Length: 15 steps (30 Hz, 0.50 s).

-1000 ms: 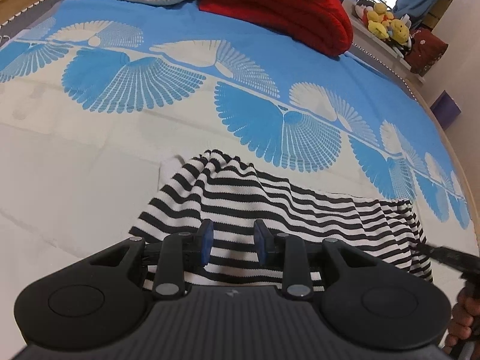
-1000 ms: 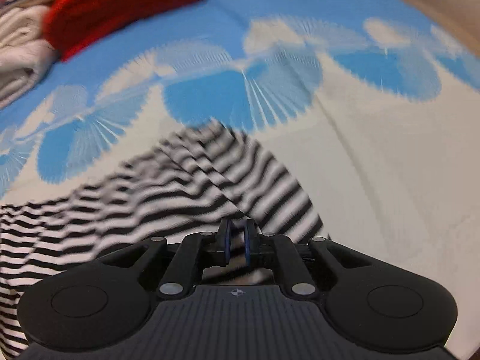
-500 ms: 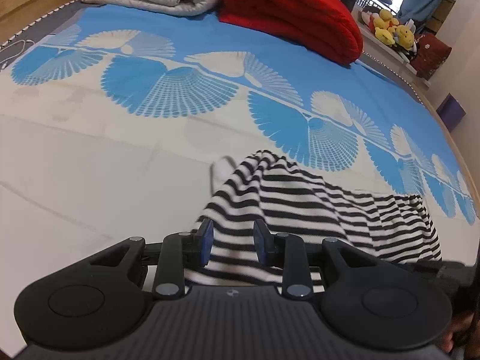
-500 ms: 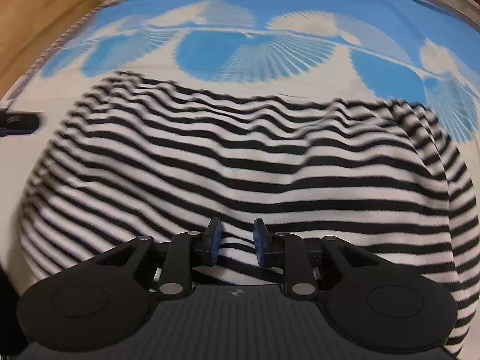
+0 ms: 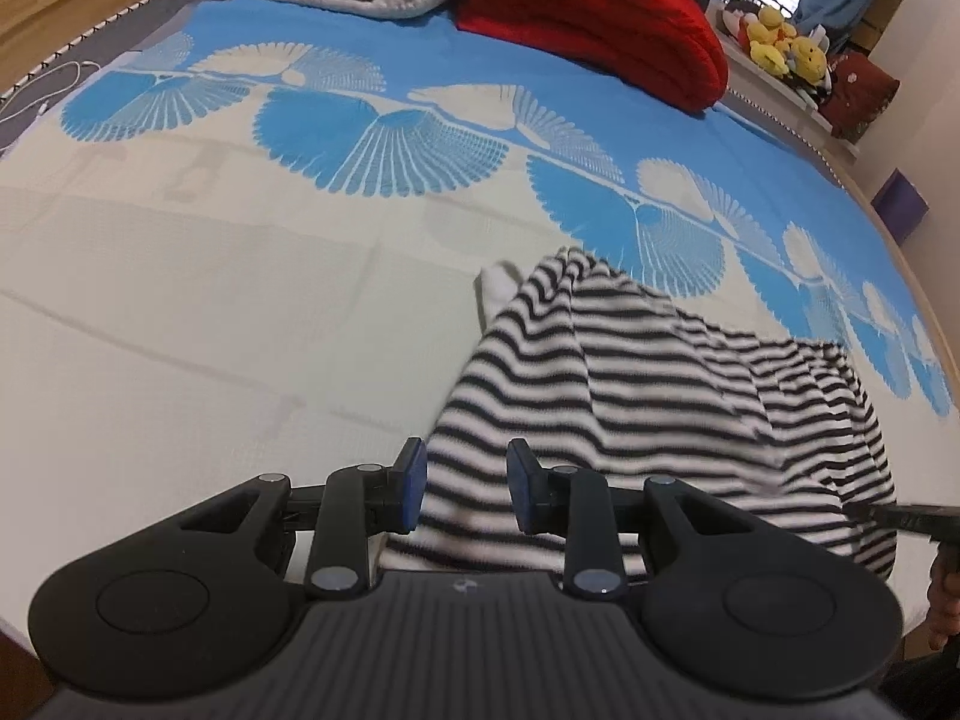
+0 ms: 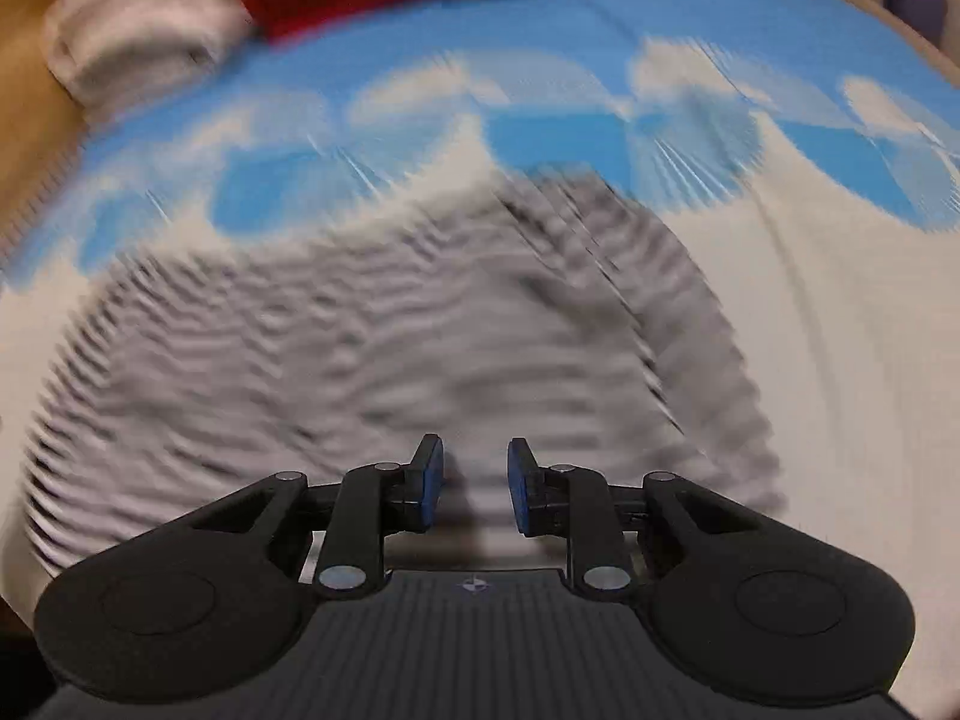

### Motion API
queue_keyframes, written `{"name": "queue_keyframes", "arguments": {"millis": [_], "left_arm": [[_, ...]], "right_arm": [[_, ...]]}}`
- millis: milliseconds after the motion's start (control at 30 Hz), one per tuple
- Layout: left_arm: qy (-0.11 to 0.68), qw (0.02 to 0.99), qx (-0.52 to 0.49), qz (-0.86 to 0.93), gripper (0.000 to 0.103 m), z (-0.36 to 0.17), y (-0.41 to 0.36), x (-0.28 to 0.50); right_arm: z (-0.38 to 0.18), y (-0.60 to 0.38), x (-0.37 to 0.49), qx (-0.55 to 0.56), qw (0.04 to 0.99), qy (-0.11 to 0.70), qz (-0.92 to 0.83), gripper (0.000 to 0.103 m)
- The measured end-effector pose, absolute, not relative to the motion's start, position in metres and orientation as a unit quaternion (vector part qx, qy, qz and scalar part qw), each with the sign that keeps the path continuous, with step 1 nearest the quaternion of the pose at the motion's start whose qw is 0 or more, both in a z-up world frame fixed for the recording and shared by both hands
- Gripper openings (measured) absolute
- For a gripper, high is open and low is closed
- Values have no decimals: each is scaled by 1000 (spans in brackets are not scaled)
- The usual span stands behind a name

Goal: Fold small clothes
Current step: 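Lift both open grippers away from the folded striped top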

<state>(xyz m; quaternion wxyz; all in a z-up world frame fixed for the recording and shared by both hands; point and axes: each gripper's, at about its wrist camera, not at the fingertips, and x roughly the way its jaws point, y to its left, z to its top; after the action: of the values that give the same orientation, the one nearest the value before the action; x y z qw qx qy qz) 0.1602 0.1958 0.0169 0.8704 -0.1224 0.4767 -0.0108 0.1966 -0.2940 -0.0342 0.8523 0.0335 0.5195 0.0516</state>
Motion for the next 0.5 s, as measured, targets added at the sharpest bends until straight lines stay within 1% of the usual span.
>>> {"name": "queue_keyframes", "arguments": {"millis": [33,67,200,300,433,500], "left_arm": [[477,871,-117,-12,32,17,195,156],[477,872,-113,-14,32,16,193,153],[458,884,-90,-7,32,21,190,136],[450,885,-120,1,32,22,195,124],[454,872,-184,3,33,12,198,106],[465,859,-215,6,38,2,197,100]], "right_arm": [[-43,-300,192,14,840,541,40,37],[-48,-306,187,8,835,549,35,49],[-33,-324,172,20,849,528,26,48],[-2,-334,156,38,878,476,27,47],[43,-344,123,63,914,401,25,47],[52,-349,109,92,922,375,30,48]]}}
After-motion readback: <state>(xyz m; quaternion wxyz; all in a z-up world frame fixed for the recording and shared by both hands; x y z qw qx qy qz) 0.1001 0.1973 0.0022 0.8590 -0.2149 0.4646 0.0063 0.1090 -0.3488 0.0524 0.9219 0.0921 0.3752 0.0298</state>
